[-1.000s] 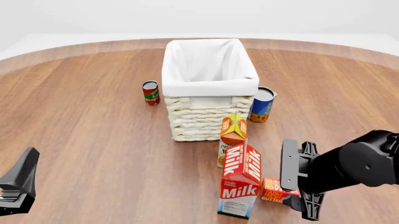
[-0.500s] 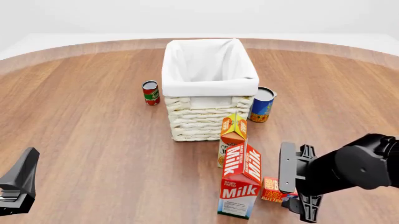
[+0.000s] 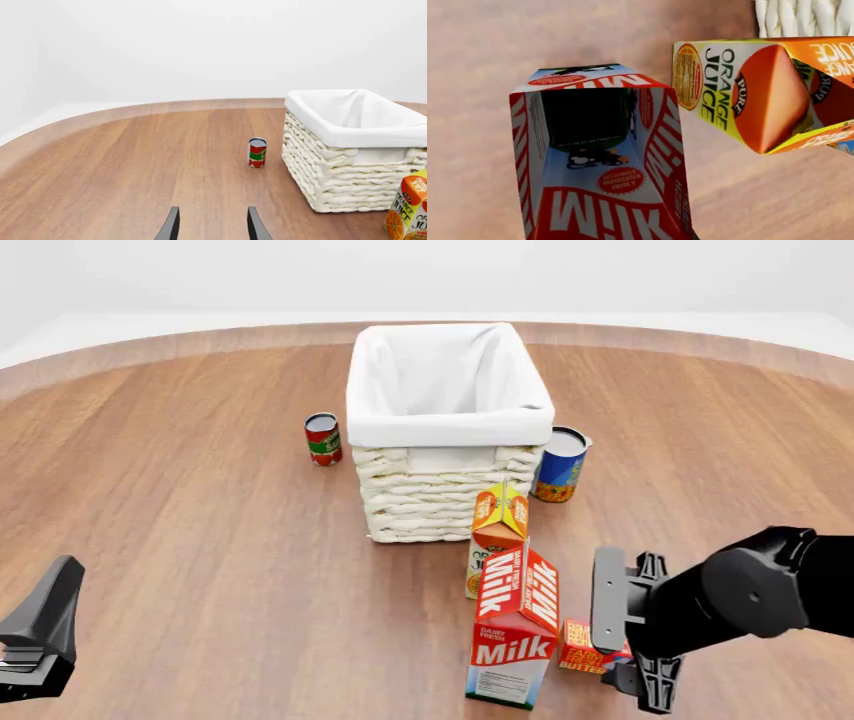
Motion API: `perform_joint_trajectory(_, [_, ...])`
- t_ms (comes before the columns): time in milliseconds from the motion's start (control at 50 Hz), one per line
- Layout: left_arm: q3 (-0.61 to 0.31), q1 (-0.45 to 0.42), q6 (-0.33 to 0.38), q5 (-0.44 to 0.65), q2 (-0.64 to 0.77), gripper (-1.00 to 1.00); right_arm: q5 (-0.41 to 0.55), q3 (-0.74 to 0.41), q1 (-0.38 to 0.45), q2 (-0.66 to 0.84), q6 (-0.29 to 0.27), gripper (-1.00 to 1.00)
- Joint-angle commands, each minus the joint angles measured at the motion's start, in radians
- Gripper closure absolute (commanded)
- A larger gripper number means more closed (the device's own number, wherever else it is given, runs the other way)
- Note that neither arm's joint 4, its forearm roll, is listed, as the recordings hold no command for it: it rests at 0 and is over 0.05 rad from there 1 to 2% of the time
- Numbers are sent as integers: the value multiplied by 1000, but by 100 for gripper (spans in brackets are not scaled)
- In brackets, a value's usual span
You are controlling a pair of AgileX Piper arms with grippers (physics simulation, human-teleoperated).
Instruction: Pick up the butter and put it in the basket.
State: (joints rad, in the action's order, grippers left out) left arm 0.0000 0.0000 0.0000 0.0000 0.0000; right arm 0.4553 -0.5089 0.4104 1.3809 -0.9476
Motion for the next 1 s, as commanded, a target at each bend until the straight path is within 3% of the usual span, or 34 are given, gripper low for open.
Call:
perform_joint_trajectory(20, [0,0,0,0,0,-100,-12,-3,-16,32,-18,-100])
perform_joint_trajectory(480, [0,0,0,0,0,-100,9,5,-6,22,1,-100])
perform_joint_trajectory(500, [0,0,0,0,0,-100,9,5,0,19,7,100])
perform_joint_trajectory(1000, [0,0,0,0,0,-100,10,6,44,16,49,100])
